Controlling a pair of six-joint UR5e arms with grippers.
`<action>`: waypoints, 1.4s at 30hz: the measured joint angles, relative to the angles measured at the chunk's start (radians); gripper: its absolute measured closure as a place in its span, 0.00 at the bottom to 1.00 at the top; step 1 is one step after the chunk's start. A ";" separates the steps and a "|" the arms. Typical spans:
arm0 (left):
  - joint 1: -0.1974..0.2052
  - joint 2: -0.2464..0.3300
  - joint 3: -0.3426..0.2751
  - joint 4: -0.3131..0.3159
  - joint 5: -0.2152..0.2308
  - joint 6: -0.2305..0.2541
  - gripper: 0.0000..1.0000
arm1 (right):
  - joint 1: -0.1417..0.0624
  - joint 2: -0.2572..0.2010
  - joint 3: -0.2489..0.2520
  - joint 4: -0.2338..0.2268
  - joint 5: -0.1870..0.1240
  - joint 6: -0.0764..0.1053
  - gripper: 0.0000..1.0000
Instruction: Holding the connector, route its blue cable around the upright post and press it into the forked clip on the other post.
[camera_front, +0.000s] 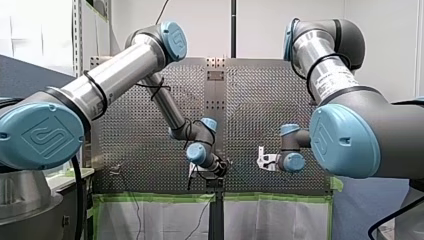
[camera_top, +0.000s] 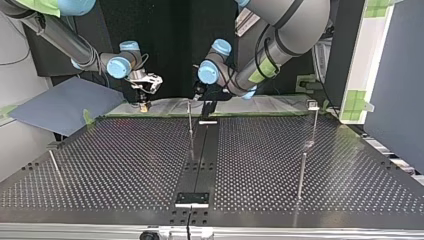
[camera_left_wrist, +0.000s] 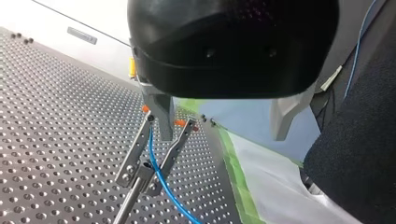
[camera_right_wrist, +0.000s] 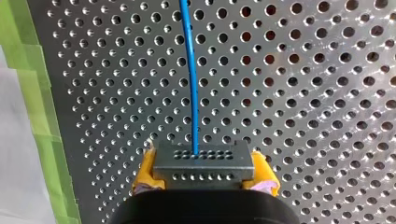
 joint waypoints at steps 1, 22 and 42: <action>0.000 0.000 0.000 0.001 0.000 -0.001 0.00 | 0.000 0.000 0.000 0.000 0.000 0.000 1.00; -0.005 -0.003 -0.033 0.024 -0.120 -0.076 0.00 | 0.001 0.000 0.000 -0.002 -0.004 0.001 1.00; -0.005 -0.028 -0.036 0.163 -0.129 -0.228 0.00 | 0.002 0.001 0.000 -0.005 -0.009 -0.002 1.00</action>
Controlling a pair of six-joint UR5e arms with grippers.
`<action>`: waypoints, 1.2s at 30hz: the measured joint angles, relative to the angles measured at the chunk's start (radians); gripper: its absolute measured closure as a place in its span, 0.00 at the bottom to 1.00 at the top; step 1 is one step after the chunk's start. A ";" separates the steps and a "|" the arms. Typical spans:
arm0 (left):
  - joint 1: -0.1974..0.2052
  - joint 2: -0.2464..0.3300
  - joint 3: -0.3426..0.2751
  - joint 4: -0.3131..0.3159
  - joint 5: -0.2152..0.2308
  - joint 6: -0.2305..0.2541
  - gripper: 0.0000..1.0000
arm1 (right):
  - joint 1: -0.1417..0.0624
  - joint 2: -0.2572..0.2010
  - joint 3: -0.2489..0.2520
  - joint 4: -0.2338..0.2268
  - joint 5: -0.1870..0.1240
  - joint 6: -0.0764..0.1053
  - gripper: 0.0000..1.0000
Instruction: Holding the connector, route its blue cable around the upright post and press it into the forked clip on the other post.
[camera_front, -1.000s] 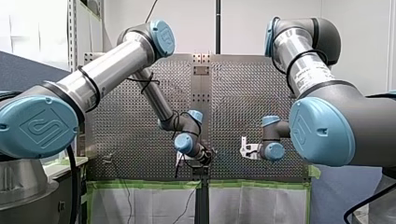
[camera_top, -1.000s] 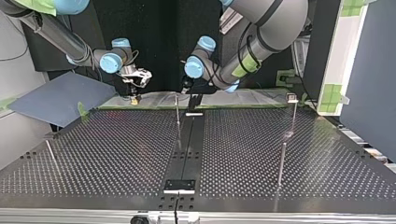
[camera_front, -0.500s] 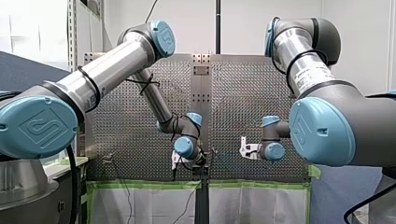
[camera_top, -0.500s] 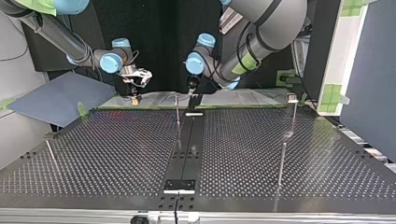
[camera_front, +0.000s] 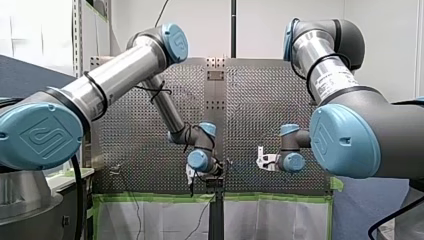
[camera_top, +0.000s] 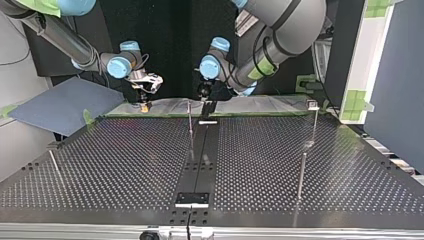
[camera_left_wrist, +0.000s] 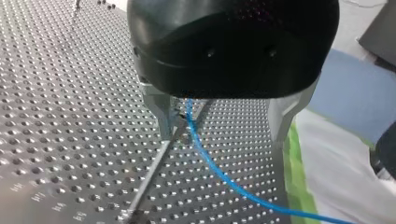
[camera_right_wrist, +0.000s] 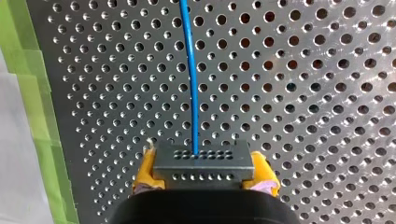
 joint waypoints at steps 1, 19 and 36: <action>0.001 -0.007 0.002 0.003 0.008 -0.008 0.00 | 0.000 0.000 0.000 0.000 0.000 0.000 1.00; 0.019 -0.077 0.021 0.118 0.025 -0.176 0.00 | 0.003 0.001 0.000 0.000 0.000 -0.003 1.00; 0.013 -0.140 0.084 0.150 -0.015 -0.310 0.00 | 0.007 0.002 0.000 0.002 0.000 -0.005 1.00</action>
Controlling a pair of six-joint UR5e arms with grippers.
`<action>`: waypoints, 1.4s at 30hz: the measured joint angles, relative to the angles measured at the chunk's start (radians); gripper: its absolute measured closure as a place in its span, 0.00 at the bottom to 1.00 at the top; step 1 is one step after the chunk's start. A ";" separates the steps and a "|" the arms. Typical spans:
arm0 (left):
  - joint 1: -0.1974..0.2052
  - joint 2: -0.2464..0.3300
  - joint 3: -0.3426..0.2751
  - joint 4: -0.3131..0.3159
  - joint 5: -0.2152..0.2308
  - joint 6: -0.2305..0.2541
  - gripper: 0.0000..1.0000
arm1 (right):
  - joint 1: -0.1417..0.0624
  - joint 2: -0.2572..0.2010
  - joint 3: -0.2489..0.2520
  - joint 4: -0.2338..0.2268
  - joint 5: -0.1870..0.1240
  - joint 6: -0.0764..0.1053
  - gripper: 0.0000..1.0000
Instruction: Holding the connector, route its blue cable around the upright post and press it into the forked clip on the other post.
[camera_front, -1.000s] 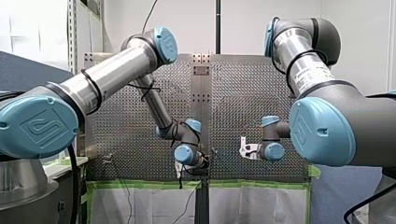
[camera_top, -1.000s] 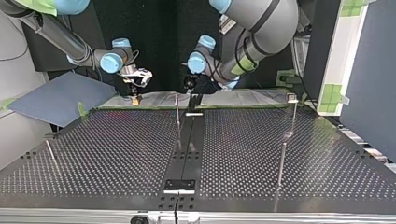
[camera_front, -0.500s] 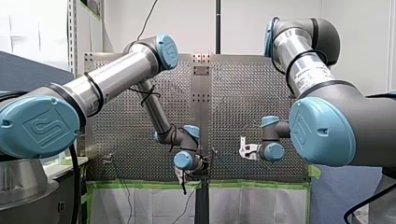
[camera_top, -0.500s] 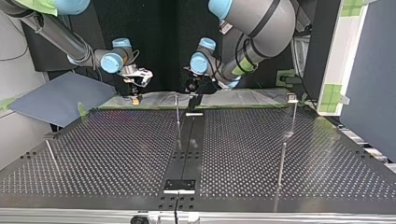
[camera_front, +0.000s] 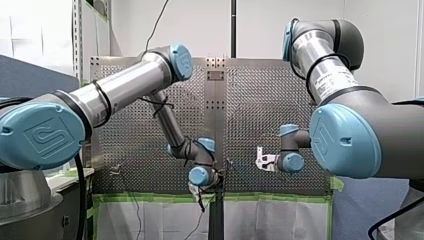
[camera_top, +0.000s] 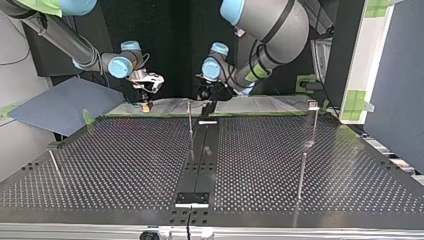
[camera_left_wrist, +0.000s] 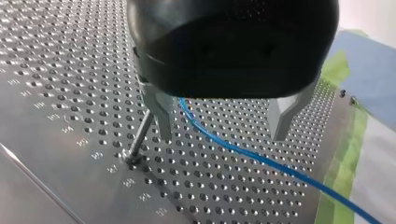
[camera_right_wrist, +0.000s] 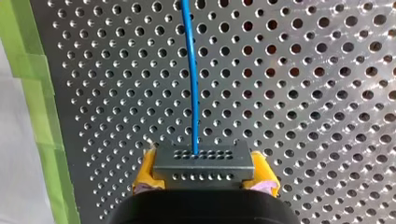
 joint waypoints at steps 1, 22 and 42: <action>0.001 -0.007 0.007 0.004 -0.003 -0.007 0.00 | 0.000 0.000 0.000 0.000 0.000 0.000 1.00; 0.097 -0.055 0.035 -0.052 -0.159 -0.053 0.00 | 0.003 0.002 0.000 -0.002 0.005 0.000 1.00; 0.071 0.104 -0.120 0.033 -0.319 0.114 0.00 | 0.002 0.006 0.000 -0.004 0.006 0.007 1.00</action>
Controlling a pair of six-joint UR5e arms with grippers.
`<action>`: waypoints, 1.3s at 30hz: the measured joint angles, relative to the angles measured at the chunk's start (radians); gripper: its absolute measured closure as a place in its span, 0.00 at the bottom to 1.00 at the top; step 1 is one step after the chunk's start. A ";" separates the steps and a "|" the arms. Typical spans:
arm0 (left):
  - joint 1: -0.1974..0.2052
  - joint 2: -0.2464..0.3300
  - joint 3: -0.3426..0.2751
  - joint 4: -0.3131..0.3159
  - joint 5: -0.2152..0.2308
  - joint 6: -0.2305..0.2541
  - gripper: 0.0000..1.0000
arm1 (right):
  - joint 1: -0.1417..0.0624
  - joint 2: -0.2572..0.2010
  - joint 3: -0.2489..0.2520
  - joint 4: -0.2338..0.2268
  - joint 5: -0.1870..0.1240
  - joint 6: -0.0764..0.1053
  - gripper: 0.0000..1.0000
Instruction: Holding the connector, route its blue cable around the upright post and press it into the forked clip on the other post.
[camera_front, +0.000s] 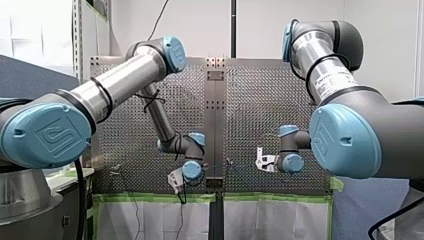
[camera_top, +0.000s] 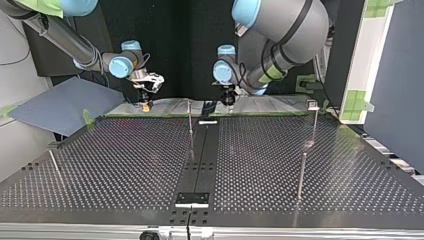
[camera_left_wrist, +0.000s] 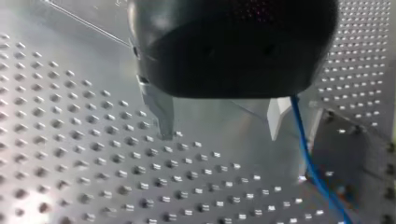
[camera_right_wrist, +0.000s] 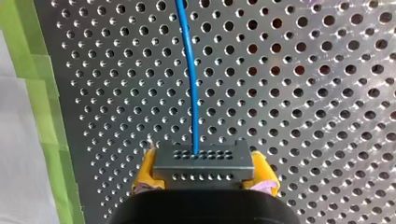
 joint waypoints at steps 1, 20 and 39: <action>-0.003 0.007 -0.007 0.006 -0.008 0.007 0.00 | 0.000 0.000 0.000 0.000 0.000 -0.001 1.00; -0.100 0.184 -0.166 0.048 -0.176 0.184 0.00 | 0.001 0.007 0.000 -0.001 -0.004 -0.004 1.00; -0.038 0.348 -0.116 0.065 -0.169 0.347 0.00 | -0.008 0.038 -0.002 -0.013 -0.008 -0.005 1.00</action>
